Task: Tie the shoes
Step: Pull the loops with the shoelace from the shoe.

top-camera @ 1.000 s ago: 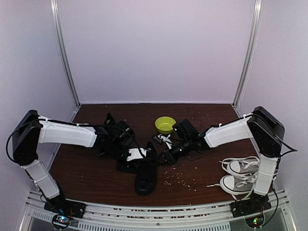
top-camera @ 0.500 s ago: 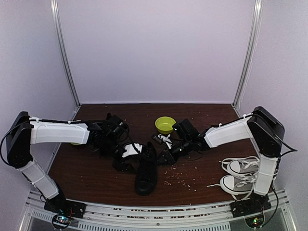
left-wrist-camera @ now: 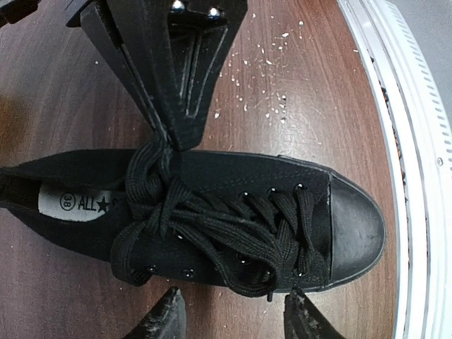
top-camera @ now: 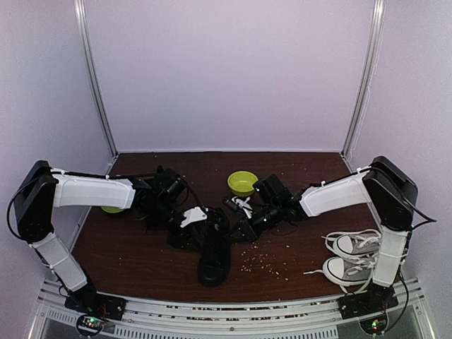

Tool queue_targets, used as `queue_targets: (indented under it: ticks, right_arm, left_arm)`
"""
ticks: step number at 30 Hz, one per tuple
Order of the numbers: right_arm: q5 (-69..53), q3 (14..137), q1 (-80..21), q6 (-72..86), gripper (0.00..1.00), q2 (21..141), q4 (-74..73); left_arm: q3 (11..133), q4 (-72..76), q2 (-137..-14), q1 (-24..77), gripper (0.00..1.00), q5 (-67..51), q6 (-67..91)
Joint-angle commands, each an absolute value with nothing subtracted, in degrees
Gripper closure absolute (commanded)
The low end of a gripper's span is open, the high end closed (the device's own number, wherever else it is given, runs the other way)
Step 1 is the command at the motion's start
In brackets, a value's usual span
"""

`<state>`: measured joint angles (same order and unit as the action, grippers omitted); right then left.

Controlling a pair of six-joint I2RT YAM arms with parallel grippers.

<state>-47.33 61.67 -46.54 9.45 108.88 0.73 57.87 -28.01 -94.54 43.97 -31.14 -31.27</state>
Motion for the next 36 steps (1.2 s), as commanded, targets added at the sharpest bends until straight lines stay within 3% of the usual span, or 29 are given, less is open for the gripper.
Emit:
queue_targets:
  ticks: [1, 8, 11, 14, 16, 27, 36]
  right_arm:
    - [-47.20, 62.66, -46.81, 9.85, 1.00, 109.00, 1.19]
    - [-47.18, 62.57, -46.76, 9.84, 1.00, 108.88, 1.09]
    - [-47.18, 62.72, -46.82, 9.72, 1.00, 108.90, 0.82]
    - [-47.24, 62.75, -46.83, 9.64, 1.00, 108.90, 0.84]
    - [-47.24, 62.69, -46.82, 9.67, 1.00, 108.82, 0.72]
    - [-45.82, 61.24, -47.13, 7.73, 1.00, 106.92, -3.20]
    - [-43.31, 58.79, -47.17, 7.21, 1.00, 105.32, -5.49]
  left_arm:
    - [58.71, -25.29, -96.87, 44.03, 0.54, -32.88, -28.81]
    - [58.49, -24.35, -98.59, 44.65, 0.59, -30.69, -28.25]
    - [58.35, -24.00, -98.06, 44.65, 0.79, -29.88, -28.49]
    - [57.89, -23.16, -97.66, 44.65, 0.87, -30.30, -27.97]
    - [57.84, -23.12, -97.57, 44.65, 1.00, -30.02, -27.89]
    - [51.07, -13.45, -87.58, 43.12, 1.00, -12.37, -23.19]
    - [55.99, -17.79, -93.22, 42.06, 1.00, -7.20, -20.75]
